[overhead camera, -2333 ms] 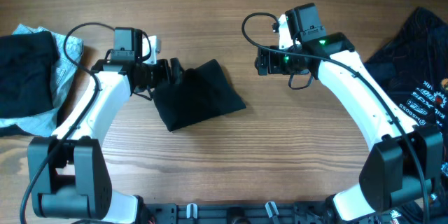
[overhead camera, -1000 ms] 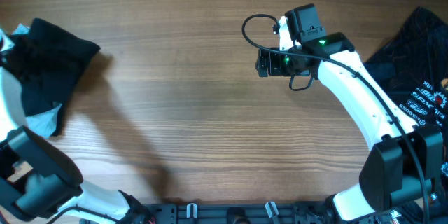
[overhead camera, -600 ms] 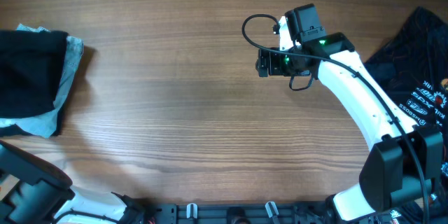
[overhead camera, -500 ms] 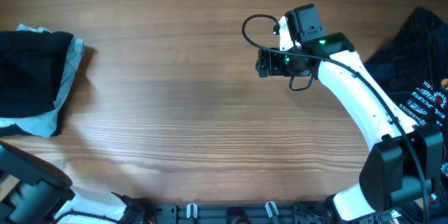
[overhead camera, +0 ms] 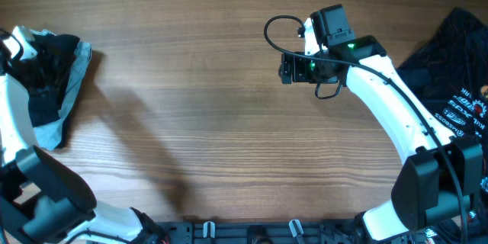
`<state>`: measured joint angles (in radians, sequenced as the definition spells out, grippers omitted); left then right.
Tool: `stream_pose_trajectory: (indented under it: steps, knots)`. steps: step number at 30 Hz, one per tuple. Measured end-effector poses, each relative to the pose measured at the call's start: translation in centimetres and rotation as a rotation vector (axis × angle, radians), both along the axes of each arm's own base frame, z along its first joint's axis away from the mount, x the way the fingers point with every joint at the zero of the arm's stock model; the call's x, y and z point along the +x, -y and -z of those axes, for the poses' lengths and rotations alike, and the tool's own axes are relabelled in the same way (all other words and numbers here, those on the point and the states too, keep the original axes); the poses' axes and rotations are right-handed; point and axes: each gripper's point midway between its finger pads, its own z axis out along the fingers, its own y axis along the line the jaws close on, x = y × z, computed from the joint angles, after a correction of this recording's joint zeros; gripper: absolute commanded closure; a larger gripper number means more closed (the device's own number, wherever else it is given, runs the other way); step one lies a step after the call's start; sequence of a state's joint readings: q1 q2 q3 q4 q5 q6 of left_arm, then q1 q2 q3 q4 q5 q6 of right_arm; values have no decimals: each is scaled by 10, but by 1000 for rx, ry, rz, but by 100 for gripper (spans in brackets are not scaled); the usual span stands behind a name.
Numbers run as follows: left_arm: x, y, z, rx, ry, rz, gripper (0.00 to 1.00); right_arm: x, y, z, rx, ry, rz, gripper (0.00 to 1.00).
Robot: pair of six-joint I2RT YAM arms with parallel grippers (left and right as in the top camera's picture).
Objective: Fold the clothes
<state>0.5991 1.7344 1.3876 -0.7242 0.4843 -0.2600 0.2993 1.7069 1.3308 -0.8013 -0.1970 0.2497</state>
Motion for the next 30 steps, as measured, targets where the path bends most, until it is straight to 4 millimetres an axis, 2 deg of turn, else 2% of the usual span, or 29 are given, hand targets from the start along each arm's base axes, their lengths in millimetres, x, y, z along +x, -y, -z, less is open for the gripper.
stream_pose_trajectory:
  steps: [5, 7, 8, 9, 11, 16, 17, 19, 21, 22, 23, 24, 25, 26, 27, 29, 30]
  knots:
    - [-20, -41, 68, -34, -84, -108, 76, -1, 0, 0, -1, -4, 0, 11]
    - [-28, -45, 100, -125, -102, -124, 75, -1, 0, 0, -1, -3, 0, 11]
    - [-28, -44, 106, -163, -91, -120, 69, -1, 0, 0, -1, -4, 0, 10]
    - [-28, -45, 109, -193, -77, -116, 56, -1, 0, 0, -1, -4, 0, 10]
    - [-25, -44, 105, -275, -14, -95, 35, -1, 0, 1, -2, -6, 0, 10]
    - [-21, -36, 79, -417, 121, -47, 13, -2, 1, 1, -2, -8, 0, 10]
    - [-21, -36, 74, -412, 135, -37, 0, -3, 1, 1, -4, -12, 0, 10]
    - [-22, -31, 60, -365, 151, -12, 0, -3, 1, 1, -4, -13, 0, 9]
    - [-18, -22, 36, -260, 166, 23, 0, -3, 1, 1, -4, -13, 0, 9]
    - [-14, -15, 21, -188, 171, 45, 0, -3, 1, 1, -4, -13, 0, 7]
    - [-6, 1, -4, -92, 194, 88, 0, -3, 1, 1, -5, -14, 0, 4]
    - [0, 19, -21, -26, 213, 130, 0, -3, 1, 1, -5, -13, 0, 2]
    - [7, 45, -40, 44, 231, 184, 0, -1, 3, 1, -2, -11, 12, 0]
    - [13, 67, -46, 77, 234, 231, 0, 1, 6, 0, 1, -7, 24, 1]
    - [20, 98, -45, 105, 224, 299, 0, 5, 14, 0, 3, -4, 47, 1]
    - [25, 143, -34, 134, 180, 395, 0, 11, 34, 0, 3, -7, 101, 0]
    - [24, 167, -27, 145, 149, 448, 0, 13, 53, 1, -1, -22, 148, 0]
